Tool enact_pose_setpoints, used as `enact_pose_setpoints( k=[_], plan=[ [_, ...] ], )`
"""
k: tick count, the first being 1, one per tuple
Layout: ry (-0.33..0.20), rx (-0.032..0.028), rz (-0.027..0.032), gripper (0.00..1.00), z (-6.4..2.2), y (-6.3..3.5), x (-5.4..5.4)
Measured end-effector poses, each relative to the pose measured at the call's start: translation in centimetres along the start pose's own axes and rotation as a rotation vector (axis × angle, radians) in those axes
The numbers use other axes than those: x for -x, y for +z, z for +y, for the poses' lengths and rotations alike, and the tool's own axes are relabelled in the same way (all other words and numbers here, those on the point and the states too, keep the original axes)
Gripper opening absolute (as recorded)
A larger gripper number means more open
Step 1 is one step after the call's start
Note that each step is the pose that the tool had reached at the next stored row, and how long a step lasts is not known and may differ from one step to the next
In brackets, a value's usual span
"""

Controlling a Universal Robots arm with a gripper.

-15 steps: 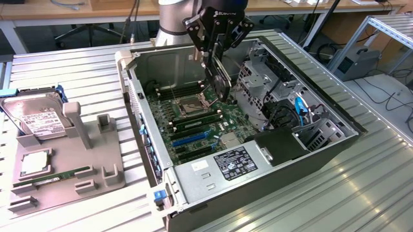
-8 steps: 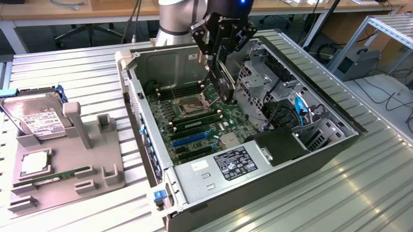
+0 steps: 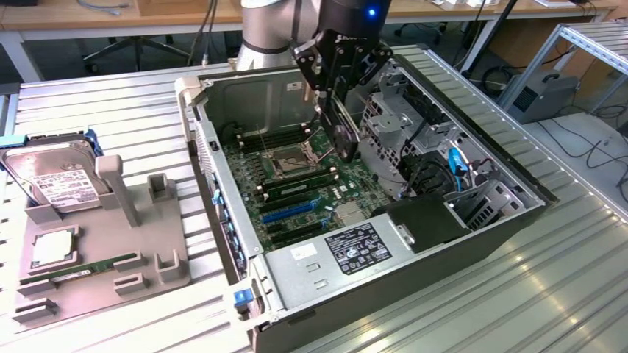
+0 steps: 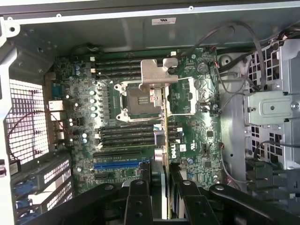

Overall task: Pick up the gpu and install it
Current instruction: 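Pick up the gpu and move the gpu toward the slot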

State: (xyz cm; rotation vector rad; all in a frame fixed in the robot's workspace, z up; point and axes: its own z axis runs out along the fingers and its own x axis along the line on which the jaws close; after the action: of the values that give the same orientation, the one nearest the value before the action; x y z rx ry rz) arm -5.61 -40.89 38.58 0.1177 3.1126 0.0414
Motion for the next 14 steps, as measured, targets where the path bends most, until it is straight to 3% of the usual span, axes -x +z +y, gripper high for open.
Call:
enact_pose_setpoints(
  k=[14],
  plan=[
    [0.0,0.0,0.0,0.27,0.09,0.79,2.2]
  ],
)
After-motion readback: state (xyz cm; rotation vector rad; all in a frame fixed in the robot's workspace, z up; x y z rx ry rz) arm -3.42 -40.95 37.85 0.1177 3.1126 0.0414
